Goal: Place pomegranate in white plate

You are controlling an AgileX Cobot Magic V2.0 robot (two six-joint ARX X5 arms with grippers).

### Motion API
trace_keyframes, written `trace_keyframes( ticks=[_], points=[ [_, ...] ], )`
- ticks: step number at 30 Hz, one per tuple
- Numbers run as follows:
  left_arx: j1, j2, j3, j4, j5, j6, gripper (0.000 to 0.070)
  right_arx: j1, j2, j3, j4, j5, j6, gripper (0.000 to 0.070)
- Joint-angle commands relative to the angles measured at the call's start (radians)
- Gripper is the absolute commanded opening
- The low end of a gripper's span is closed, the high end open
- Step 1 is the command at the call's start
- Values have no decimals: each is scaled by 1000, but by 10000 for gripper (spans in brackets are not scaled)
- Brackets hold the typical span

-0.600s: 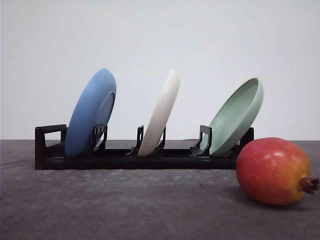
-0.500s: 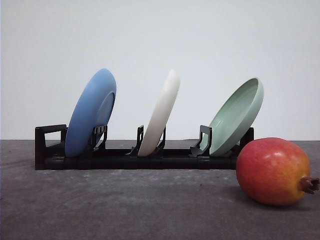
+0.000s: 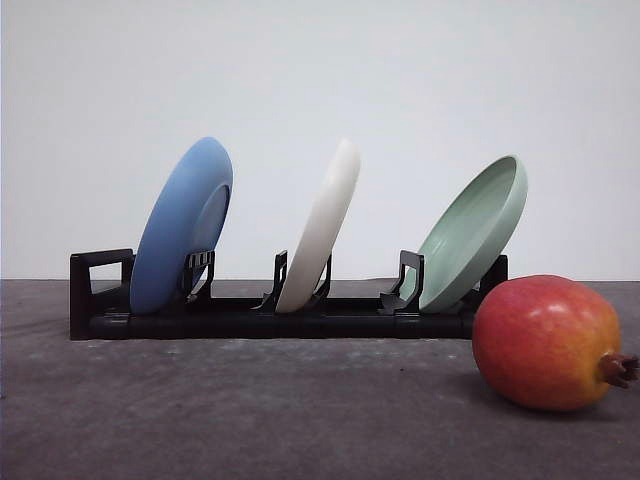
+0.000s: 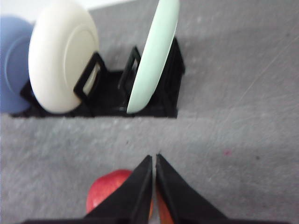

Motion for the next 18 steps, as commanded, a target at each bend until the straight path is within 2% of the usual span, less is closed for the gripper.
trace_keyframes(
  ticks=[1, 5, 10, 14, 18],
  points=[
    [-21, 30, 29, 11, 10, 54, 3, 26, 9, 18, 11, -2, -40, 8],
    [-98, 77, 40, 37, 4, 131, 3, 108, 13, 18, 11, 23, -68, 25],
    [-206, 105, 40, 91, 3, 272, 12, 189, 12, 18, 10, 41, -121, 189],
    [-262, 105, 40, 132, -21, 416, 30, 213, 12, 18, 11, 42, -141, 190],
    [-284, 105, 40, 145, -23, 481, 43, 214, 12, 18, 11, 41, -141, 189]
  ],
)
